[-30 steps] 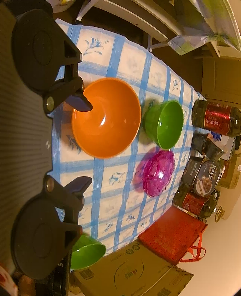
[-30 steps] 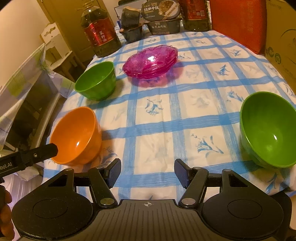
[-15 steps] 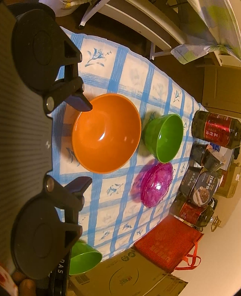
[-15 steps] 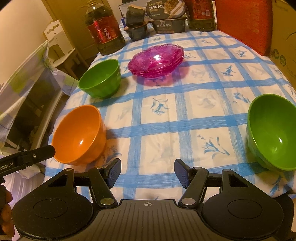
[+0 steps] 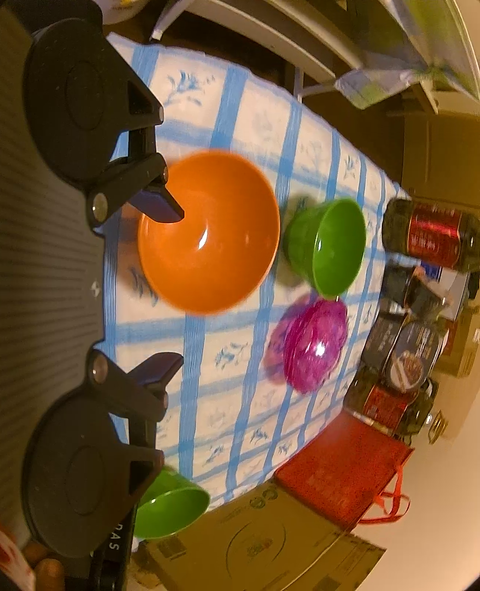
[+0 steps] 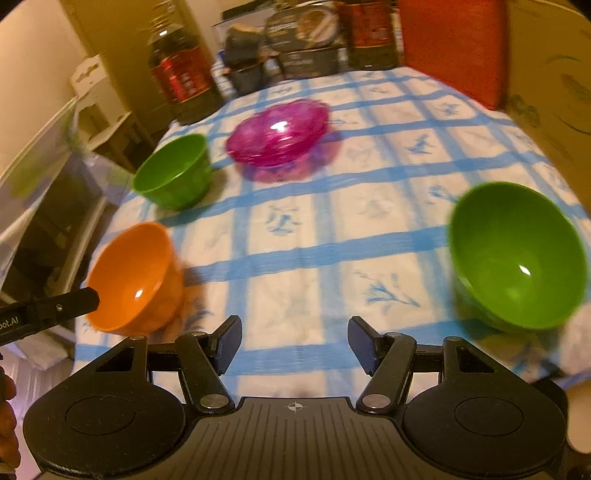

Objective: Organize plates and bowls

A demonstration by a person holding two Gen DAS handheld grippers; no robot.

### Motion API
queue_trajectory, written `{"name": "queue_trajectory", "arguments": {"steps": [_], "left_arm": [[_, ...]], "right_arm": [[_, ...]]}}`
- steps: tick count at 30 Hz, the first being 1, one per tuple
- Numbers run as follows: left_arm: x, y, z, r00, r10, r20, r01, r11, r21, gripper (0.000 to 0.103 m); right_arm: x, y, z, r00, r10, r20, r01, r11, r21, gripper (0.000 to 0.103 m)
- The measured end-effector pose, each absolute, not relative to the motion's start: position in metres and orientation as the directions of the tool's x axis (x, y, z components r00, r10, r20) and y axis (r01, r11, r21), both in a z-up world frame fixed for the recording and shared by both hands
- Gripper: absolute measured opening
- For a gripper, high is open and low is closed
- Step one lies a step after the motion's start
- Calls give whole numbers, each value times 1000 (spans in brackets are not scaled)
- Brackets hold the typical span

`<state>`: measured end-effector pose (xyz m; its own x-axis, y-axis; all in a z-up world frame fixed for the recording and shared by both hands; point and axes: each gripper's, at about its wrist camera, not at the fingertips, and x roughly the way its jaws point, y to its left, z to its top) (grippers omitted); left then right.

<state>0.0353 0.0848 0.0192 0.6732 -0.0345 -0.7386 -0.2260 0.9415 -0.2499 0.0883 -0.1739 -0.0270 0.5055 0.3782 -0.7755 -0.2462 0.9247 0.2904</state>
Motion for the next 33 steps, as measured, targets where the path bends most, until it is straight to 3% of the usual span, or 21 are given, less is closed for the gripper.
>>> {"name": "queue_trajectory", "arguments": {"steps": [17,29,33], "left_arm": [[93,-45,0,624,-235,-745,-2,953,-303,75],[130,-107,-24,593,-288,-752,52,945,-322,74],[142,-129,-30,583,-304,-754,94,947,-309,65]], "right_arm": [[78,-307,-19,597,137,-791,-28,988,150,64],[118,-357,-34,589,186,-787,8,972,236,64],[134,-367,-41,588,182,-788,7,973,230,63]]}}
